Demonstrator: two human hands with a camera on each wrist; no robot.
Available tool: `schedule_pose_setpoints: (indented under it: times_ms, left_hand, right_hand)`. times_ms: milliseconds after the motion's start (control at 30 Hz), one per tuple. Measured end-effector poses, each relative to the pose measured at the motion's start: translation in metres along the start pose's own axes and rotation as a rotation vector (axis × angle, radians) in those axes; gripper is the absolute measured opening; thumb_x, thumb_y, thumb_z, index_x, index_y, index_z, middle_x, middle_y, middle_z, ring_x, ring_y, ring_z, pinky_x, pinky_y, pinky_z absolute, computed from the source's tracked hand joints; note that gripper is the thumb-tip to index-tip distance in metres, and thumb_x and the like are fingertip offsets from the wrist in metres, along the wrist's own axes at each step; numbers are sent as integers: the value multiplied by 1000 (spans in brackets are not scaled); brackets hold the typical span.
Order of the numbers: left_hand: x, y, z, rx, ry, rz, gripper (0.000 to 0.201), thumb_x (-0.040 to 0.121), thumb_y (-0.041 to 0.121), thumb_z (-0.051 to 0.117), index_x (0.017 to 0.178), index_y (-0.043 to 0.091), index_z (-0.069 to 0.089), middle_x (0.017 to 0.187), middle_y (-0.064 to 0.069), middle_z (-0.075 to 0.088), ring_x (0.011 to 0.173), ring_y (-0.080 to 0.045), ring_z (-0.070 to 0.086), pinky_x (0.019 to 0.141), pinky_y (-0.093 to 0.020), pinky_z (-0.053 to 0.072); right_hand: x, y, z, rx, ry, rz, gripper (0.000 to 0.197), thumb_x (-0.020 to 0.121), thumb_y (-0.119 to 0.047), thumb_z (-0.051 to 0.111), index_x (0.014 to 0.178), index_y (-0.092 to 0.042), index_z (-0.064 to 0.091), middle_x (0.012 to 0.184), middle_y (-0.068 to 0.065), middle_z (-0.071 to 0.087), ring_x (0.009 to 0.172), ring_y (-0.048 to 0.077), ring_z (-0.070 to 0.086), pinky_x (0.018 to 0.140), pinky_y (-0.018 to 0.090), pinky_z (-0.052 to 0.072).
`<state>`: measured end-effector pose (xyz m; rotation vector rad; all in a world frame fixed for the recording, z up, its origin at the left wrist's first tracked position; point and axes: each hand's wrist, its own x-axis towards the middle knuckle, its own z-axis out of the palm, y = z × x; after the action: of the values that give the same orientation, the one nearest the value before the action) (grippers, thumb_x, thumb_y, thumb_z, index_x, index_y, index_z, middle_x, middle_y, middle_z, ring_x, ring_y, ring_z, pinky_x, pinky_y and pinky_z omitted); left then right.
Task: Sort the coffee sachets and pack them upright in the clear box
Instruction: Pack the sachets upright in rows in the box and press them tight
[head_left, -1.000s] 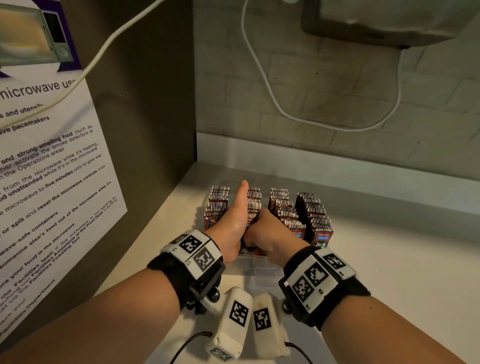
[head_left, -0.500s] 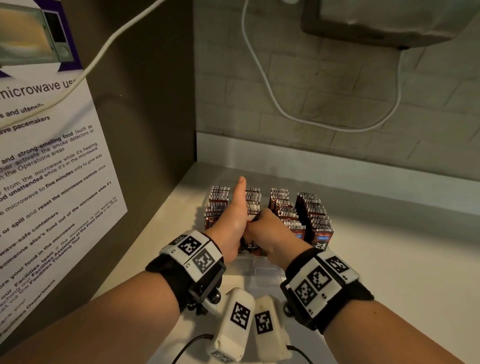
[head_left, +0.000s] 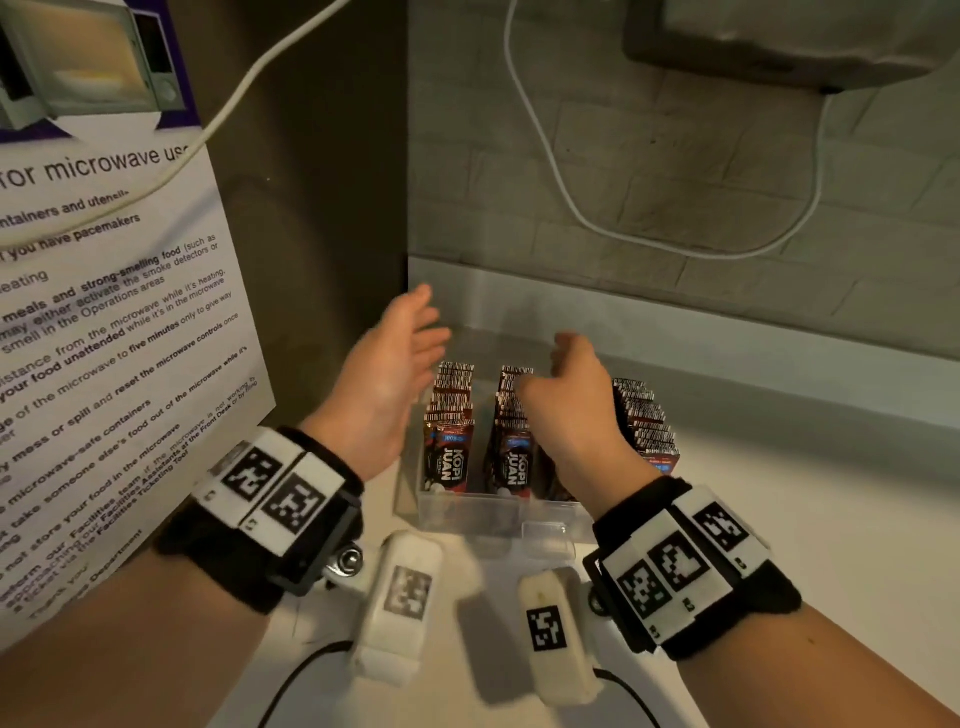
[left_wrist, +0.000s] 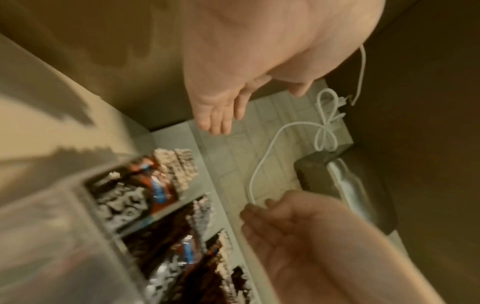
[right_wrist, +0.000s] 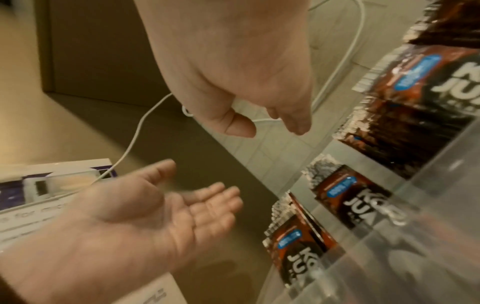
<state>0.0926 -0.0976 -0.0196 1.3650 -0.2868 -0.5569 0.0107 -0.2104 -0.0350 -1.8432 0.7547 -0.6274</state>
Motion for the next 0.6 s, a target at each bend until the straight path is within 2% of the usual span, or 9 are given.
schedule_pose_setpoints:
  times_ms: [67,133,233,267,333,367,433,533,600]
  left_hand:
    - [2,-9,-12,28,81,-24,58,98,52,36,142,15,45,141,-7,52,133,-19,44,112,-35,28]
    - [-1,-21,-18,44,93,-99,66,96,59,32,148,19,36,149,-5,44,141,-19,33,115,-38,19]
    - [-6,-36,-16,71,17,-201,73,95,65,24,153,20,23,157,-1,30,145,-16,24,112,-32,19]
    - [-8,-40,-15,75,-16,-227,73,96,64,21,153,18,23,157,-1,30,144,-15,26,106,-27,23]
    - [-9,-46,-13,67,-83,-280,71,97,61,16,151,17,29,152,-3,39,139,-16,36,94,-22,29]
    - [-6,-51,-13,54,-115,-302,71,97,63,15,148,19,36,146,-5,47,133,-18,45,95,-22,33]
    - [0,-58,-12,24,-148,-321,70,94,68,16,135,24,53,128,-8,63,115,-22,61,96,-32,47]
    - [3,-61,-10,7,-119,-349,62,93,70,20,112,29,62,115,-10,69,105,-26,66,97,-46,51]
    - [3,-61,-9,22,-112,-358,62,92,71,24,112,28,63,114,-11,69,105,-27,66,98,-49,50]
  right_hand:
    - [-4,-9,6,49,2,-34,54,88,1,53,138,-8,37,111,3,57,87,13,54,75,25,49]
    - [-10,-12,18,43,-88,-11,51,88,0,53,136,-8,38,100,-1,53,96,20,57,81,35,50]
    - [-15,-8,36,-46,-215,31,49,88,-1,52,133,-6,35,99,5,46,102,25,57,86,41,52]
    - [-15,-4,41,-73,-241,47,47,87,-1,51,131,-7,35,101,7,48,100,25,57,81,39,52]
    - [-13,2,48,-92,-283,82,43,86,0,51,126,-5,35,101,9,53,92,23,58,63,31,48]
    - [-12,6,52,-92,-296,101,40,86,1,51,123,-5,36,97,9,53,85,21,57,56,26,43]
    - [-9,12,58,-100,-316,138,37,85,0,50,119,-4,37,92,8,55,78,17,57,51,22,40]
    - [-4,20,66,-107,-336,194,34,84,-6,52,118,-7,46,98,11,64,85,22,65,63,29,53]
    - [-3,21,68,-93,-352,206,32,83,-8,50,115,-11,50,98,11,66,87,24,66,76,39,57]
